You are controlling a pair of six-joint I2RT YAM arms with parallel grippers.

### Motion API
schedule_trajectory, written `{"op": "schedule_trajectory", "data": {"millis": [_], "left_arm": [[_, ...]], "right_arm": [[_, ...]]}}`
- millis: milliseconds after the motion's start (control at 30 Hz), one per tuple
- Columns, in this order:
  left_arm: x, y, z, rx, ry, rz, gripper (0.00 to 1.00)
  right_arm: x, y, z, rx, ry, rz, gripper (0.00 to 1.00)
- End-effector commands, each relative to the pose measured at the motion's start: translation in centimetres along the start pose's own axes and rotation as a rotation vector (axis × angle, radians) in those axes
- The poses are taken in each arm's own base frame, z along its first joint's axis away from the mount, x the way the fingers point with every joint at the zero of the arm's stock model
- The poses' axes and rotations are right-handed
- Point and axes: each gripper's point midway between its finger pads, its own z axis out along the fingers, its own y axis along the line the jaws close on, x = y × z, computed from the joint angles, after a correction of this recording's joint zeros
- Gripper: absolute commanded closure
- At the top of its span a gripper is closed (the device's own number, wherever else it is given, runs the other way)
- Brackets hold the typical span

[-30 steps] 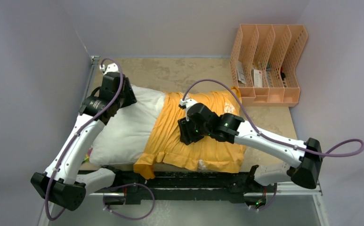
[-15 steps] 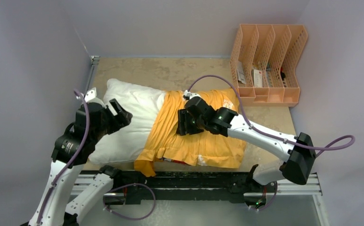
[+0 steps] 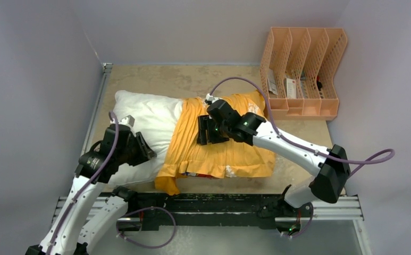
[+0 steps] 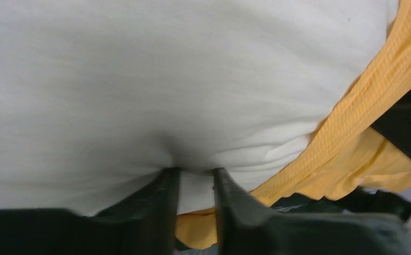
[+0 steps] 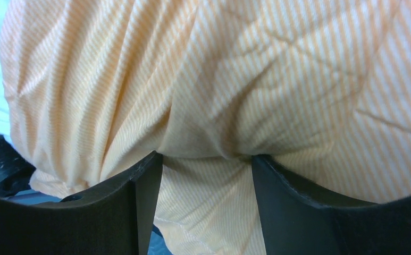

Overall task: Remove the pillowcase from the pillow
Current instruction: Remove the pillow from the pillowcase.

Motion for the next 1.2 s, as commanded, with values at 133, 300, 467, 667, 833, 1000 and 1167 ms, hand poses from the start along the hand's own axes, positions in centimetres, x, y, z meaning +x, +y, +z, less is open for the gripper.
{"op": "schedule_trajectory", "data": {"millis": [133,300,467,667,833,1000,1167], "left_arm": [[-4.3,-2.3,2.2,0.049,-0.136,-0.014,1.00],[-4.3,-2.0,2.2,0.030,-0.139,-0.001,1.00],[-4.2,-2.1,2.2,0.044,-0.137,-0.004,1.00],[-4.2,-2.1,2.1,0.037,-0.137,-0.009,1.00],[-3.3,-1.7,1.6,0.032,-0.107,-0.013,0.46],[-2.2,-0.7,-0.9,-0.006,-0.081,-0.017,0.29],[0.7,0.9,-2.3,-0.052,-0.012,-0.118,0.24]], "right_arm": [[0.2,2.7,-4.4,0.020,-0.144,-0.125,0.36],[2.7,6.8,-6.0,-0.008,-0.253,-0.233,0.36],[4.4,9.6,-3.8,0.060,-0.298,-0.348,0.31],[5.4,6.3,-0.4,0.365,-0.234,-0.346,0.19],[5.1,4.8,1.4,0.346,-0.167,-0.289,0.54],[4.8,5.4,1.9,0.105,-0.118,-0.201,0.91],[4.7,7.4,1.6,-0.076,-0.103,-0.146,1.00]]}}
